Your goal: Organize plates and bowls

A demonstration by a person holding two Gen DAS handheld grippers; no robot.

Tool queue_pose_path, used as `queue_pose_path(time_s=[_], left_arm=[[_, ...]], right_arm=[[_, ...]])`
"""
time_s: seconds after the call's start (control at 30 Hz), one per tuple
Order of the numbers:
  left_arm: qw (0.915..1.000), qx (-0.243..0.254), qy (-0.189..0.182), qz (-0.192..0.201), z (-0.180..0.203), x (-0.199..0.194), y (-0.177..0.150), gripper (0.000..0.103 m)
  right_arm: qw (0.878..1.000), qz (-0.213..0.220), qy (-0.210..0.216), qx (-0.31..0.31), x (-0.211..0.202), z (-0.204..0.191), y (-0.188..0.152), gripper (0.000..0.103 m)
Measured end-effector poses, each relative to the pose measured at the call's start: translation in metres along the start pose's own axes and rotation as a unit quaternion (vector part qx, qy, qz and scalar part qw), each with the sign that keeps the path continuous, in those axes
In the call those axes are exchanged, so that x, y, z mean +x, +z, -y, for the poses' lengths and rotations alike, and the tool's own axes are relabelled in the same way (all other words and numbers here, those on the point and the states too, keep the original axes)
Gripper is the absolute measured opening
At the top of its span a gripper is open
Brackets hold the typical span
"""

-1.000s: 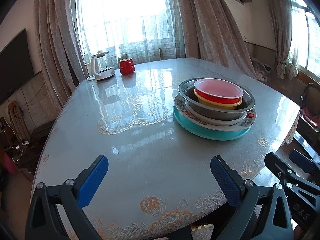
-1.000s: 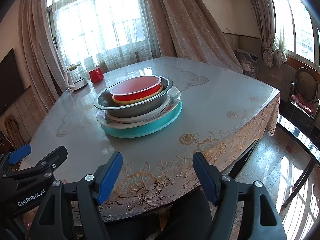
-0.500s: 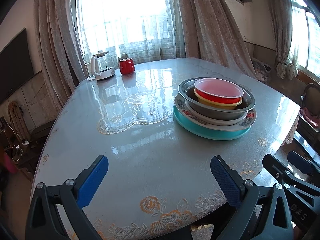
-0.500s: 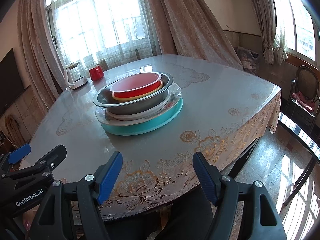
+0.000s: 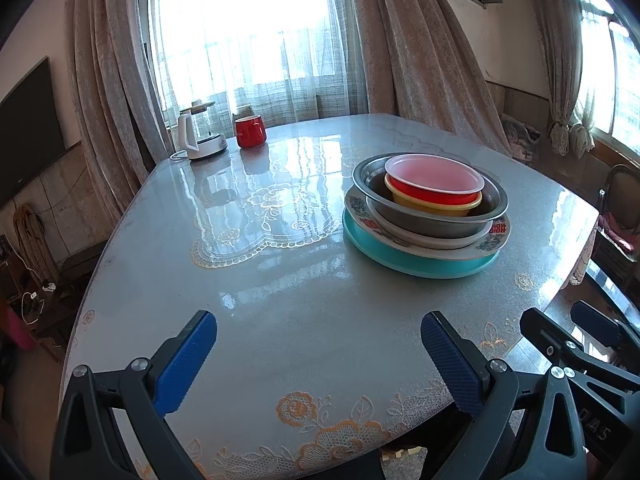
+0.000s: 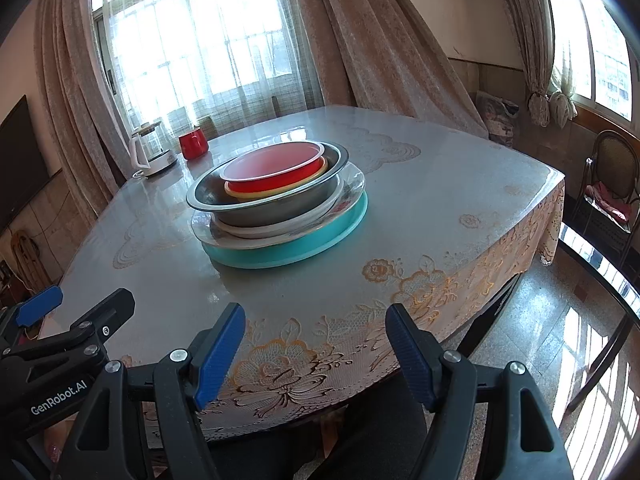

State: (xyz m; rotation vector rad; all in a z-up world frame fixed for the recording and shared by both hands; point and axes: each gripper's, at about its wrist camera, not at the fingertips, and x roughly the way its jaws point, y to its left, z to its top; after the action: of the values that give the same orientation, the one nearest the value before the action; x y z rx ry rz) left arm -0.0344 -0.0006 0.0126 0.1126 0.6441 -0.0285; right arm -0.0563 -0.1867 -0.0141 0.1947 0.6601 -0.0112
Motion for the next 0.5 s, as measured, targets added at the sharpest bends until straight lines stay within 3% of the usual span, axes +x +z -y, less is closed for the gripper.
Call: queue_pose_path(time_s=[0.5], left_arm=[[1.0,0.002,-0.005,-0.005,0.0011,0.0036,-0.0004,0.103]], right_arm=[[1.0,-0.004,0.002,0.001,0.0021,0.0017,-0.0002,0.074]])
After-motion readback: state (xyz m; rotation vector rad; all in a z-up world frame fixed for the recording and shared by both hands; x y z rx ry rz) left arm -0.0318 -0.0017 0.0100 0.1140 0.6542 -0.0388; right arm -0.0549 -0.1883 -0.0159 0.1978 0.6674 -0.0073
